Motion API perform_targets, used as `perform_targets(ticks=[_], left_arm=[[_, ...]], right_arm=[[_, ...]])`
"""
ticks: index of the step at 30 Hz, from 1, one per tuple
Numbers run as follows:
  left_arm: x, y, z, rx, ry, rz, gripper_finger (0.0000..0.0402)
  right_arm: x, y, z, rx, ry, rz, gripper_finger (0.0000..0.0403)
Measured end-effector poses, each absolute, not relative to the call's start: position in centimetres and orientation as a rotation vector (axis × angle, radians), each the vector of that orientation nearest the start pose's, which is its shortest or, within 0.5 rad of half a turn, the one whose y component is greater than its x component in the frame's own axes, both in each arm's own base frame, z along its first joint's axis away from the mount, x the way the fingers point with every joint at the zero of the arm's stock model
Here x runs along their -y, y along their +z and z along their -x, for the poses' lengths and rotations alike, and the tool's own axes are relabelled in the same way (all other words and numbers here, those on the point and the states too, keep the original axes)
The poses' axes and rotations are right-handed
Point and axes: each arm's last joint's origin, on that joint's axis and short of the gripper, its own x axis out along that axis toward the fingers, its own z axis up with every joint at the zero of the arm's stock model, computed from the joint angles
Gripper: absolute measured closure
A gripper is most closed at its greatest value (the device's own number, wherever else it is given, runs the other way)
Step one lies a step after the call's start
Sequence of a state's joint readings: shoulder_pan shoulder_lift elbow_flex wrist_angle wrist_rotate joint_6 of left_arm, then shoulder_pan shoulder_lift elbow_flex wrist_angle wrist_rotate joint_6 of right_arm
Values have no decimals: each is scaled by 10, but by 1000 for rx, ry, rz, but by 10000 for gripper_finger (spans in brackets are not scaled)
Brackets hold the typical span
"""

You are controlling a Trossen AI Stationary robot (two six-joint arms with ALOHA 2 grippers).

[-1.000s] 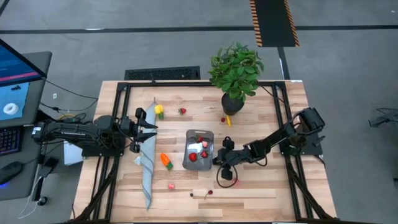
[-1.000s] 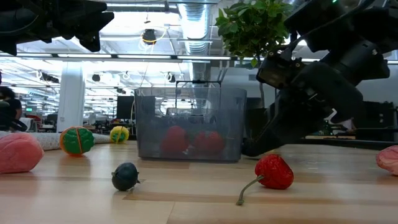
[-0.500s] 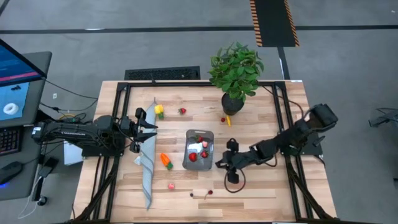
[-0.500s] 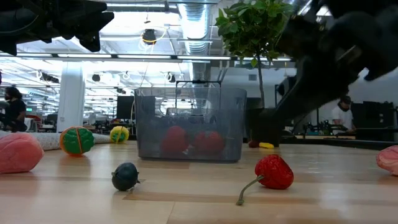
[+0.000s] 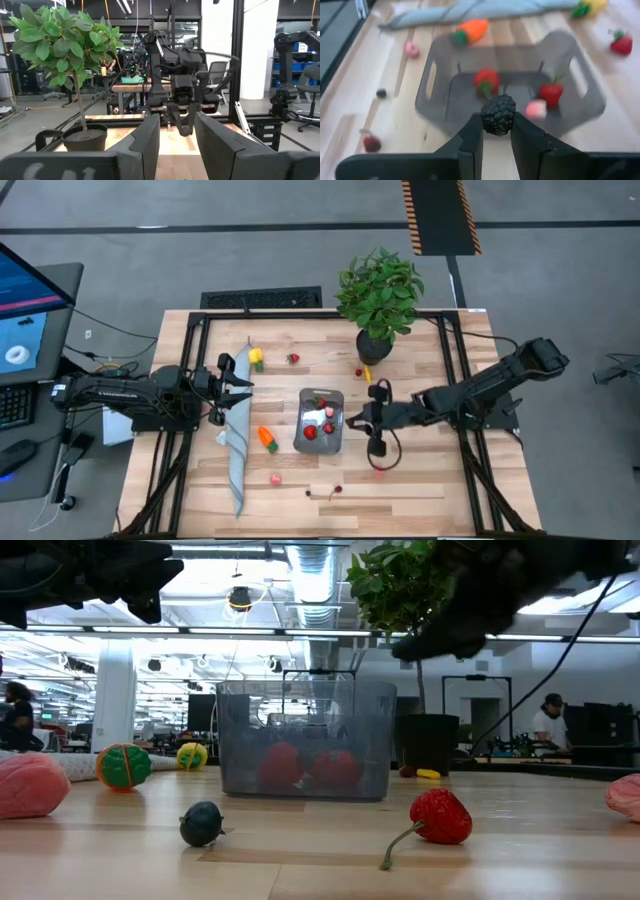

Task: Pick and placing Produce into tupperware
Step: Put the blackberry into the bin

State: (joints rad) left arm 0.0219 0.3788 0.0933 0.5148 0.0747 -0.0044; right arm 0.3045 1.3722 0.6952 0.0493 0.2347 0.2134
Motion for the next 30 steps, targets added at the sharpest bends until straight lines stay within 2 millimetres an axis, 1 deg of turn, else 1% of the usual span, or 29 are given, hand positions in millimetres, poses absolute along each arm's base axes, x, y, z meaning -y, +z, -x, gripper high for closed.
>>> perform_targets(ticks=[5,8,15,21,24,26,30], left_arm=[[-1,212,-121,229,-27,-4,287],[-2,212,-121,227,-17,3,287],[-2,211,-121,220,-17,5,287],[-2,211,-121,220,-18,14,287],[-2,211,-121,220,-17,15,287],[-2,211,-121,220,-17,15,287],[-2,211,-121,220,-17,16,287]], right_arm=[[-62,212,-285,-597,23,3,302],[-55,214,-299,-608,49,-9,301],[-40,194,-323,-681,37,-13,301],[-34,178,-338,-716,89,-59,297],[-34,175,-344,-728,96,-63,278],[-35,176,-347,-720,98,-63,257],[-35,177,-348,-716,102,-54,211]])
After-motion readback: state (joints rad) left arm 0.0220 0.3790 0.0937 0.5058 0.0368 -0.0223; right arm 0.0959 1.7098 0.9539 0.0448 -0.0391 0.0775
